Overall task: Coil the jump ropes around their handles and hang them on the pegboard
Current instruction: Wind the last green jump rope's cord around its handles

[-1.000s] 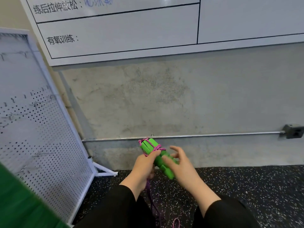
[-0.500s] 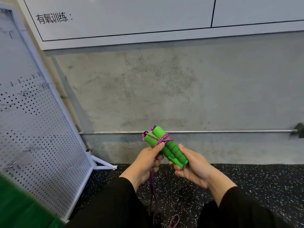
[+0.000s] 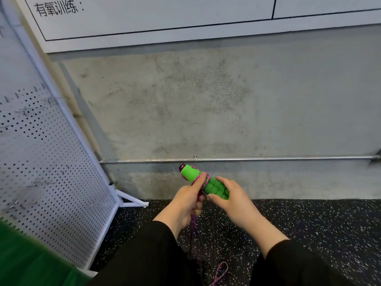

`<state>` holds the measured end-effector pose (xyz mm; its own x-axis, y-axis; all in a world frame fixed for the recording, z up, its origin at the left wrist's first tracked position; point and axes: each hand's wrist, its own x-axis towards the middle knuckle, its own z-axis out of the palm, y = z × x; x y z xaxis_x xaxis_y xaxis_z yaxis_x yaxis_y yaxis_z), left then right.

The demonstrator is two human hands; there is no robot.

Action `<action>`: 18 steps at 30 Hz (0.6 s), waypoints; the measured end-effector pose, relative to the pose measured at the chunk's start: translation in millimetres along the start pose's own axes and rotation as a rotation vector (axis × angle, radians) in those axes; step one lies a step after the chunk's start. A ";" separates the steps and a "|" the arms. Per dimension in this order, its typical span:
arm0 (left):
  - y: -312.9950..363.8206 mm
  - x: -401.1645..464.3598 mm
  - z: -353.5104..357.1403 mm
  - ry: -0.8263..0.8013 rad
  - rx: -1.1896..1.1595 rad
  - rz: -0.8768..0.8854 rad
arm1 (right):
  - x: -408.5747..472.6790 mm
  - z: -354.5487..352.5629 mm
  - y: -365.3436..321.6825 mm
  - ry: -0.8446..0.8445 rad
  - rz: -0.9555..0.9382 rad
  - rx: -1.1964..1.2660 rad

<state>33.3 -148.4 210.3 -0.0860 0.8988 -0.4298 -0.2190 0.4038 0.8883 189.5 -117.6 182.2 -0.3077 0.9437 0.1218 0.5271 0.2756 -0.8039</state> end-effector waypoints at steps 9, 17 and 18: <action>0.6 -0.7 0.1 -0.061 -0.003 0.070 | -7.8 -17.5 -19.0 -0.243 0.563 1.047; 0.6 -1.8 -0.4 -0.055 -0.004 0.082 | -8.0 -22.7 -15.2 -0.440 0.548 1.147; 0.8 -2.8 0.5 -0.054 0.013 0.077 | -7.1 -19.5 -14.3 -0.374 0.528 1.143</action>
<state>33.9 -150.5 212.3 -0.0492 0.9351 -0.3510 -0.2010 0.3350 0.9205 199.6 -124.7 204.2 -0.5692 0.7312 -0.3760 -0.2570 -0.5926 -0.7634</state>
